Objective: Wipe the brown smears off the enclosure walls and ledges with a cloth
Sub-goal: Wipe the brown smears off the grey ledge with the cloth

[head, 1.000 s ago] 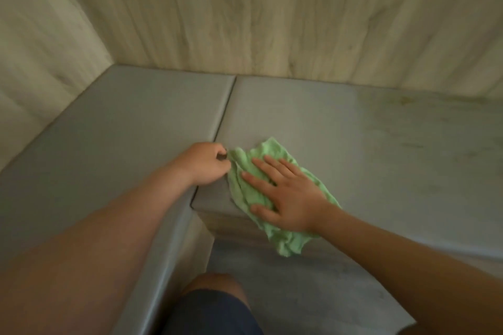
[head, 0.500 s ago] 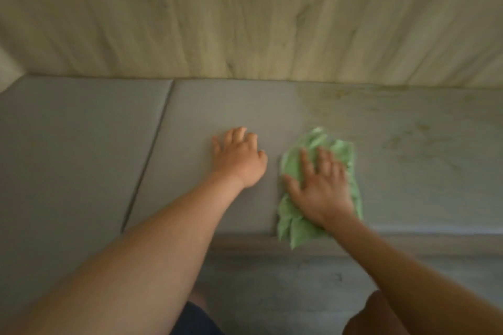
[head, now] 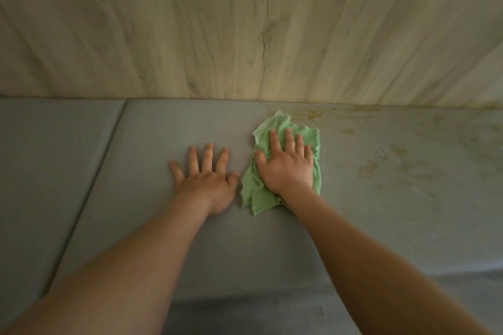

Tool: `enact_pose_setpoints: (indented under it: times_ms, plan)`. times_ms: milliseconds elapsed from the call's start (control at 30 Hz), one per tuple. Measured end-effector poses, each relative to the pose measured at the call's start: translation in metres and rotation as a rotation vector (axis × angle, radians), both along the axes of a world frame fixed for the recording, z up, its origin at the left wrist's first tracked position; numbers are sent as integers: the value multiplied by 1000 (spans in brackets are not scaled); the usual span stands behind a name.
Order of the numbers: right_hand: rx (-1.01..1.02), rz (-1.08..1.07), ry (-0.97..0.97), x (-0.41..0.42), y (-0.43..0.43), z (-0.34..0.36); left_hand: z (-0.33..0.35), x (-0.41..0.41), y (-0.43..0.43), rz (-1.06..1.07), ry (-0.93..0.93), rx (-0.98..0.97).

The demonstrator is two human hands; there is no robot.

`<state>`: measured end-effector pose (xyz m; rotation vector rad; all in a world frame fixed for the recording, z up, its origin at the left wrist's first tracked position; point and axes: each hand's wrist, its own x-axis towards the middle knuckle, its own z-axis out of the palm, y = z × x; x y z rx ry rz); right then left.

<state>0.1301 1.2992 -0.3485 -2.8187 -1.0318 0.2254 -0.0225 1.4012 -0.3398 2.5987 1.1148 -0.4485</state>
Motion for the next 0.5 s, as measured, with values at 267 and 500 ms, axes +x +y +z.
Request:
enact_pose_setpoints:
  times_ms: [267,500]
  plan:
    - [8,396,-53,41,88,3,3,7,1,-2,61,-10]
    - [20,480,-66,98,94,8,-2,7,2,18,35,-2]
